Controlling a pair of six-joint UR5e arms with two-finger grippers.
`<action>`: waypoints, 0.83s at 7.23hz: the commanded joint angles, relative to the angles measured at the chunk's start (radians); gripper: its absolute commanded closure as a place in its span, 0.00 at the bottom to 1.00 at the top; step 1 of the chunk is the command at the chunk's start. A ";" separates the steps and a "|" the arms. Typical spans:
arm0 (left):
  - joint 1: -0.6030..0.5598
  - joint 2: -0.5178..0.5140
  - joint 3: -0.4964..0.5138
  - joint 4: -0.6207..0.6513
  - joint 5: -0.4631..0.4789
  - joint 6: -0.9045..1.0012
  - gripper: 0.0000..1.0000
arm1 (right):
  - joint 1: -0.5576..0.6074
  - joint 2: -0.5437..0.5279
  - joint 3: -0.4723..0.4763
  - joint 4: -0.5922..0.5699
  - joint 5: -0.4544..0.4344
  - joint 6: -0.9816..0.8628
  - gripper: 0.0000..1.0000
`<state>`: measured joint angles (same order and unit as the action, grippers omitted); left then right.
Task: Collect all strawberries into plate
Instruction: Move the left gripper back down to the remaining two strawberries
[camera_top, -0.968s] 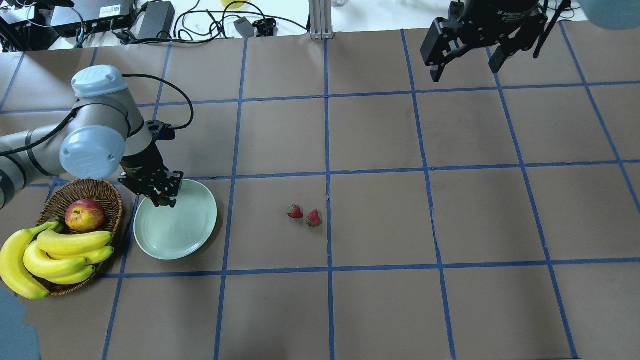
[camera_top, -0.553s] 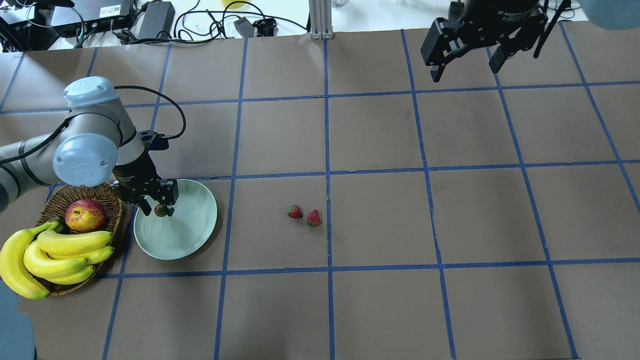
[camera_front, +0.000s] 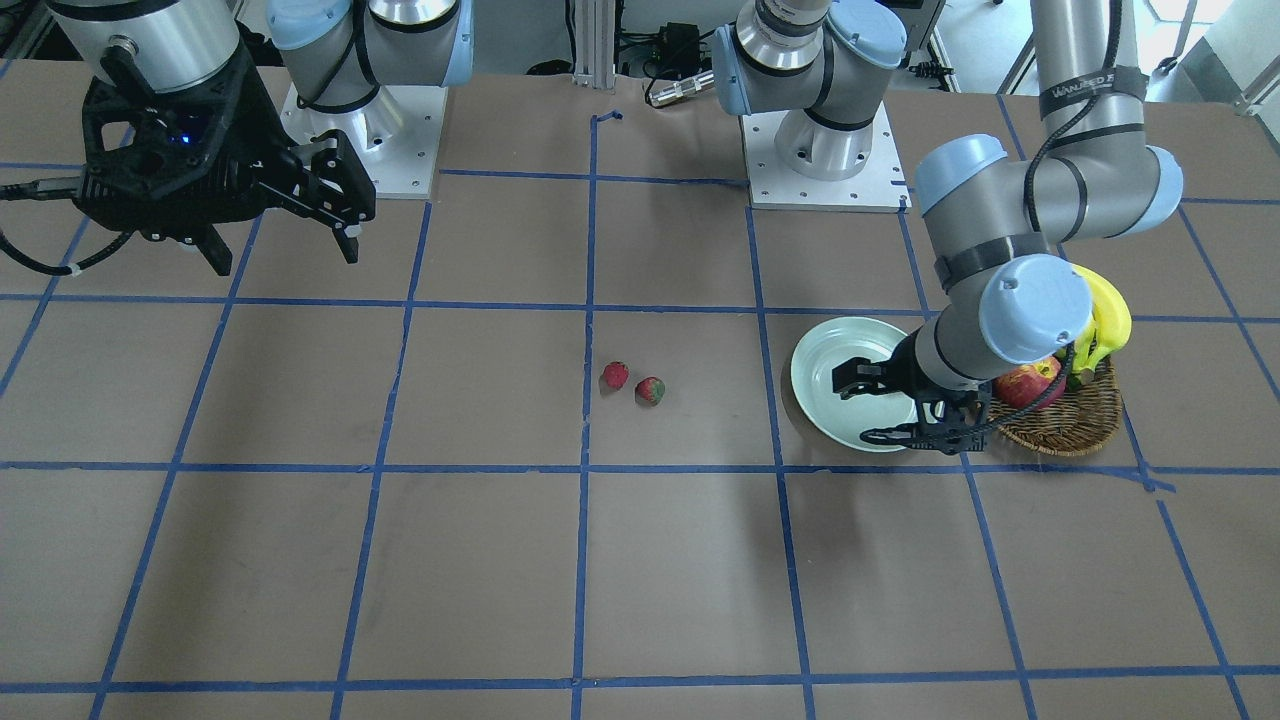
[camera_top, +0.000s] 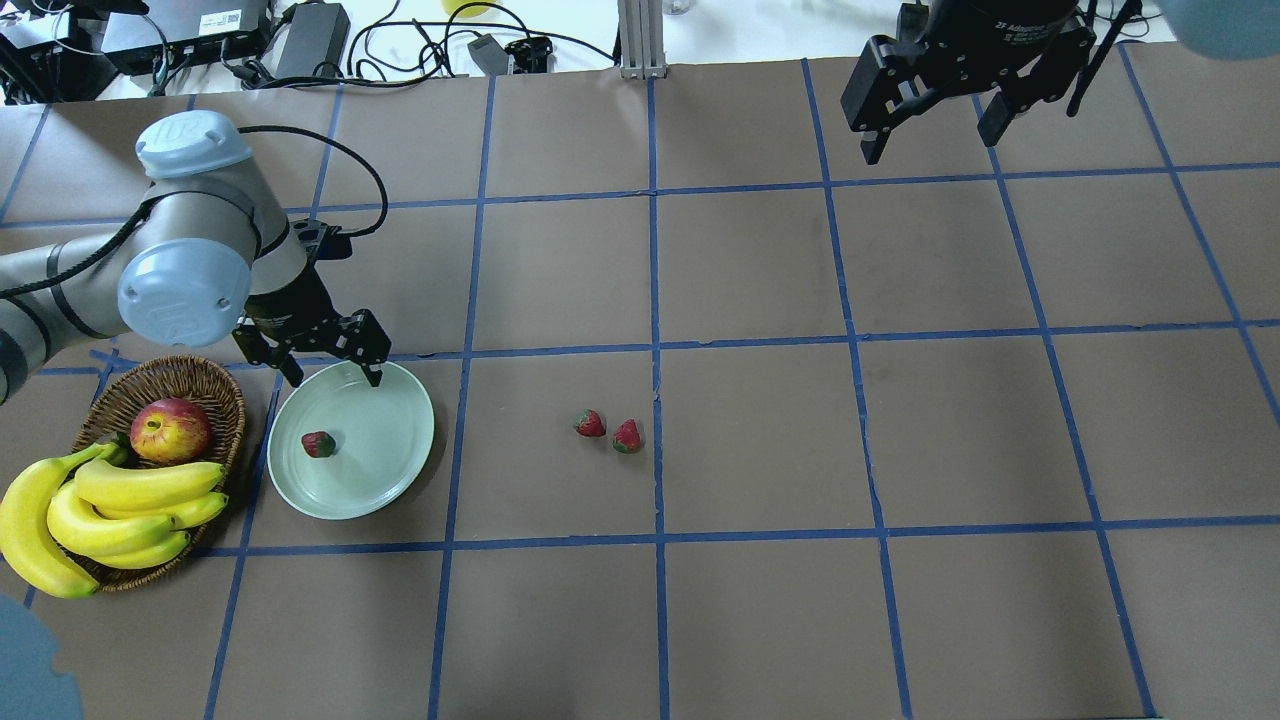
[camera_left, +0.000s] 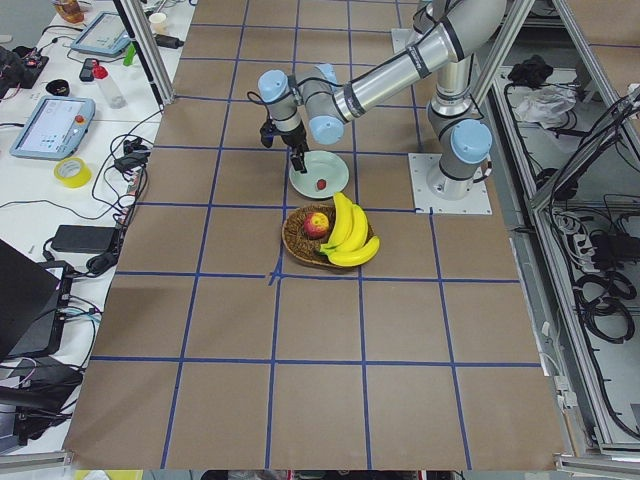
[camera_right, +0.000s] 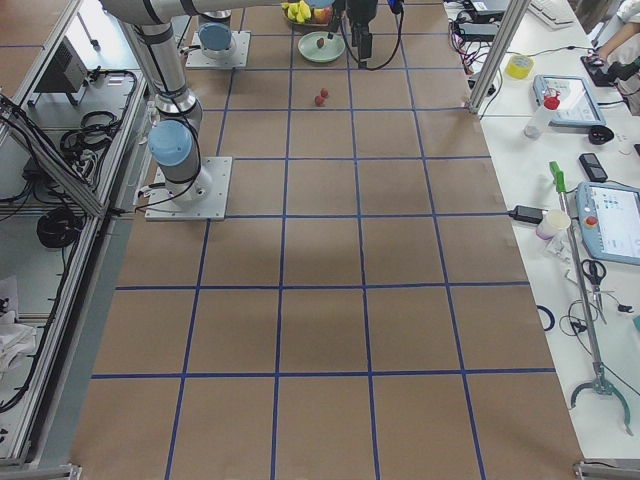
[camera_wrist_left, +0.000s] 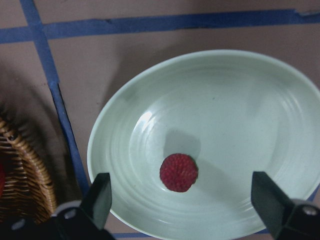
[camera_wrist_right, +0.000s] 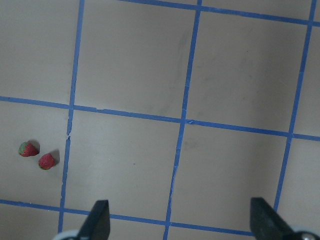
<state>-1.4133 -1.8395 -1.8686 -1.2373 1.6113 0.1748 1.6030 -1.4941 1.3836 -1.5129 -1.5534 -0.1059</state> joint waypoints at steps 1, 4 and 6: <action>-0.158 0.019 0.009 0.007 -0.078 -0.191 0.00 | 0.000 0.000 0.000 0.000 -0.001 0.000 0.00; -0.320 -0.016 -0.006 0.120 -0.217 -0.206 0.00 | 0.000 0.000 0.000 0.000 -0.001 0.000 0.00; -0.369 -0.035 -0.096 0.272 -0.226 -0.202 0.00 | 0.000 0.000 0.000 0.000 0.001 0.000 0.00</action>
<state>-1.7479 -1.8605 -1.9092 -1.0622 1.3975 -0.0305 1.6030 -1.4941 1.3837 -1.5125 -1.5530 -0.1058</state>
